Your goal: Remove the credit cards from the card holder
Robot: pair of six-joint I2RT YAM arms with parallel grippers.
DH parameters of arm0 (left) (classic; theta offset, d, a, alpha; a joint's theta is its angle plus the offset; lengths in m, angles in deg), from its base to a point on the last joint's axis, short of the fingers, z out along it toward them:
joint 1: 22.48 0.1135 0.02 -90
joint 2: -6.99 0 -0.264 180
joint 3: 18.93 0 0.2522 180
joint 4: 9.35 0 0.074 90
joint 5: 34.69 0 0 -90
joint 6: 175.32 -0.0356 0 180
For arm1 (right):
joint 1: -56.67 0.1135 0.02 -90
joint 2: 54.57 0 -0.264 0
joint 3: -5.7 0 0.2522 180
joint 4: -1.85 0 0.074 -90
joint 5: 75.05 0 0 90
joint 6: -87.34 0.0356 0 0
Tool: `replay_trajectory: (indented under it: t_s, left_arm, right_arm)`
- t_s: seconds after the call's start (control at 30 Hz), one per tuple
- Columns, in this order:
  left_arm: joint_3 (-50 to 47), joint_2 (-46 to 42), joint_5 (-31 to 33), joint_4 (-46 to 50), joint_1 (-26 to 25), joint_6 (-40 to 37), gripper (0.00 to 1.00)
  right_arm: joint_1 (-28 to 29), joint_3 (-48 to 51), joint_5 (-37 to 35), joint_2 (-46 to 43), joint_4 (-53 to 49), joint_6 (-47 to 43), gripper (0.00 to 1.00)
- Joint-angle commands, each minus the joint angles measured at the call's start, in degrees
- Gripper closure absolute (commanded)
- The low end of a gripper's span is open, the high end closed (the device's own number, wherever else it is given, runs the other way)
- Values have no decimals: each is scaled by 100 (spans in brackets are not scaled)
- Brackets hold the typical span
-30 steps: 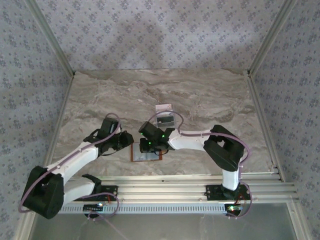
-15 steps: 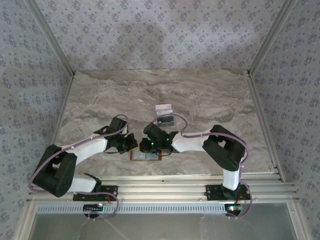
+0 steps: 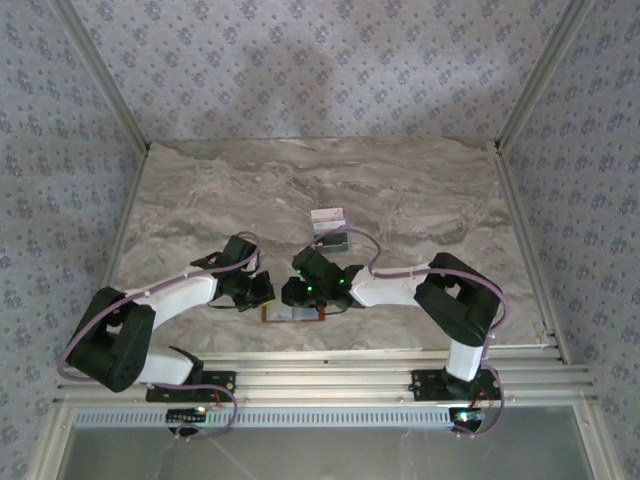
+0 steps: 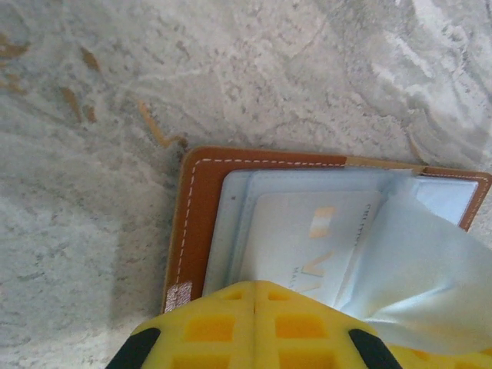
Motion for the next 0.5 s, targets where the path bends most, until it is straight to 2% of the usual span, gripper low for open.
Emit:
replay_trajectory:
  t_s: [0.0, 0.23, 0.47]
  left_arm:
    - [192, 104, 18, 239, -34, -164, 95]
    - [636, 205, 74, 764, -270, -484, 95]
    - [1155, 264, 240, 1123, -680, -494, 94]
  right_arm:
    - [-34, 90, -142, -209, 15, 41, 77]
    - [-67, 200, -243, -611, -303, -70, 62]
    - [-115, 393, -810, -1456, -1205, -249, 57]
